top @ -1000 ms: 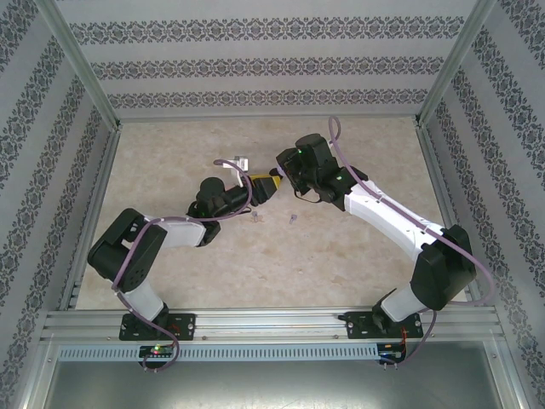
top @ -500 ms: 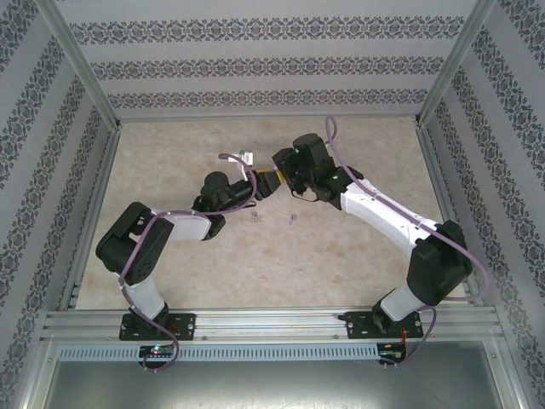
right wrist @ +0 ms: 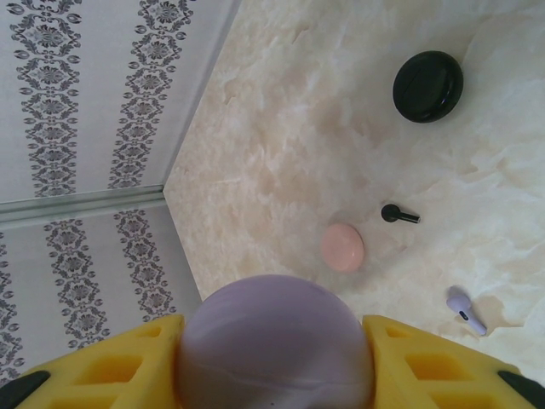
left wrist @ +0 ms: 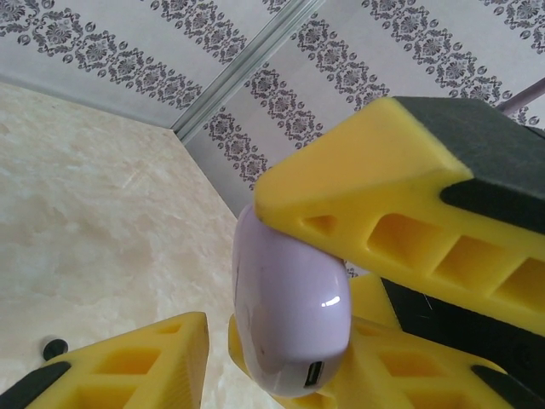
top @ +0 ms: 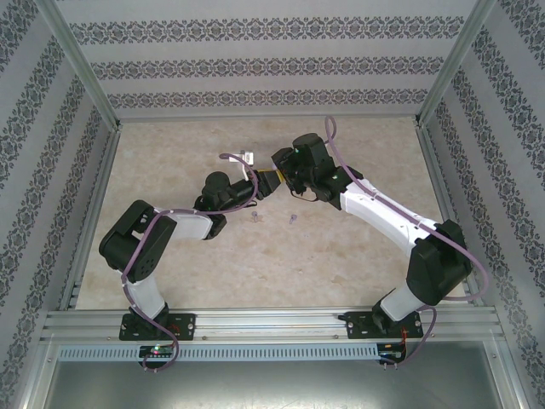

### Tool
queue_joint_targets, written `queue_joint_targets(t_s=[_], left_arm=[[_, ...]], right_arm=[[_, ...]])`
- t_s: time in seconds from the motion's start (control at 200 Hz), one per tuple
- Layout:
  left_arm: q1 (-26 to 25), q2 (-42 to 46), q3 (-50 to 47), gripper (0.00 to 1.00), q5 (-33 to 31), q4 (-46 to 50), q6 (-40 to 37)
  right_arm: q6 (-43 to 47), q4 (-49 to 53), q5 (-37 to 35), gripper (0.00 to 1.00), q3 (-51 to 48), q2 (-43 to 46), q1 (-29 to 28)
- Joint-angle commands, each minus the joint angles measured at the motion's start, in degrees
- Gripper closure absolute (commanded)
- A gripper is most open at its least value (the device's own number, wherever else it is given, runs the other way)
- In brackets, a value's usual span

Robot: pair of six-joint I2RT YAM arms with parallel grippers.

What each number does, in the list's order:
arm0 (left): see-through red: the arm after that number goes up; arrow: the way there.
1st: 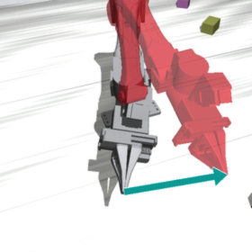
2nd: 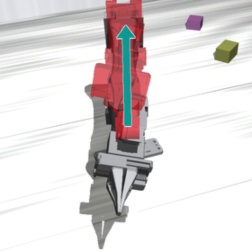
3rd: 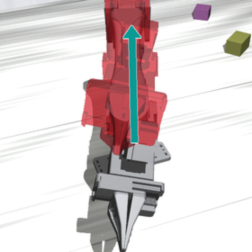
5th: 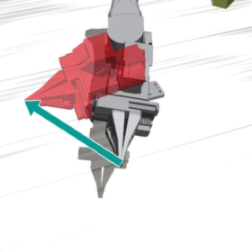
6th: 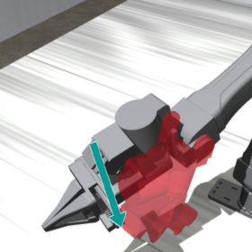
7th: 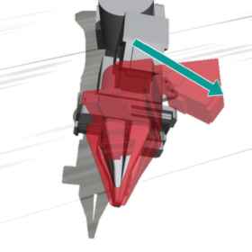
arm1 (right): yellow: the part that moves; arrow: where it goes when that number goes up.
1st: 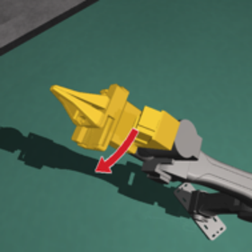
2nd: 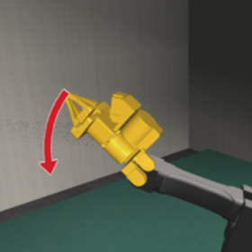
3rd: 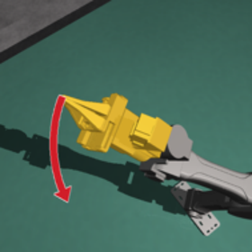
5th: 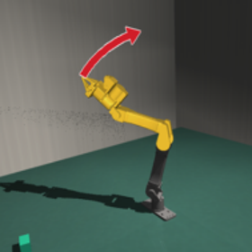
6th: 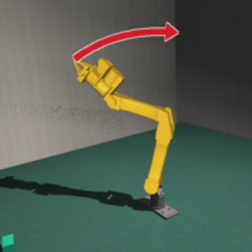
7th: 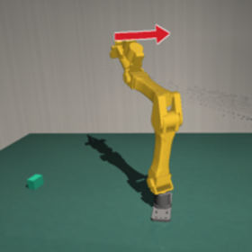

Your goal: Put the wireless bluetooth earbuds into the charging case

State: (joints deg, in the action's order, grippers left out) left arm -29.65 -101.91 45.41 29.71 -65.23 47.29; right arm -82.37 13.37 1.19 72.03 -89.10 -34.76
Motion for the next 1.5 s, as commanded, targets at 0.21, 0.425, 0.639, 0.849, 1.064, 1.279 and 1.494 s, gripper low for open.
queue_joint_targets(t_s=[0.21,0.425,0.639,0.849,1.064,1.279,1.494], left_arm=[[-0.5,-1.0,1.8,0.71,-1.2,-4.4,0.7],[-0.5,-1.5,2.1,0.86,-1.4,-5.0,1.2],[-0.5,-2.0,2.9,1.00,-1.0,-4.3,2.1],[-0.5,-1.9,3.6,1.00,-0.4,-2.1,1.6],[0.3,-1.3,3.0,1.00,1.3,0.1,0.4],[3.1,3.0,2.7,1.00,8.1,7.1,-3.7],[5.0,8.8,4.7,1.00,16.9,19.5,-10.5]], right_arm=[[-0.5,-1.4,0.5,0.76,-0.6,-0.2,-0.7],[-0.8,-1.6,0.7,0.75,-1.1,0.1,-0.8],[-0.9,-2.0,0.3,0.69,-1.5,1.1,-0.6],[0.5,-1.9,0.4,0.47,-1.6,2.0,1.0],[8.6,-0.6,1.8,0.26,-1.2,6.5,5.9],[22.3,1.9,6.8,0.25,-3.9,12.4,11.6],[42.5,-4.9,13.0,0.27,-11.5,17.0,13.4]])
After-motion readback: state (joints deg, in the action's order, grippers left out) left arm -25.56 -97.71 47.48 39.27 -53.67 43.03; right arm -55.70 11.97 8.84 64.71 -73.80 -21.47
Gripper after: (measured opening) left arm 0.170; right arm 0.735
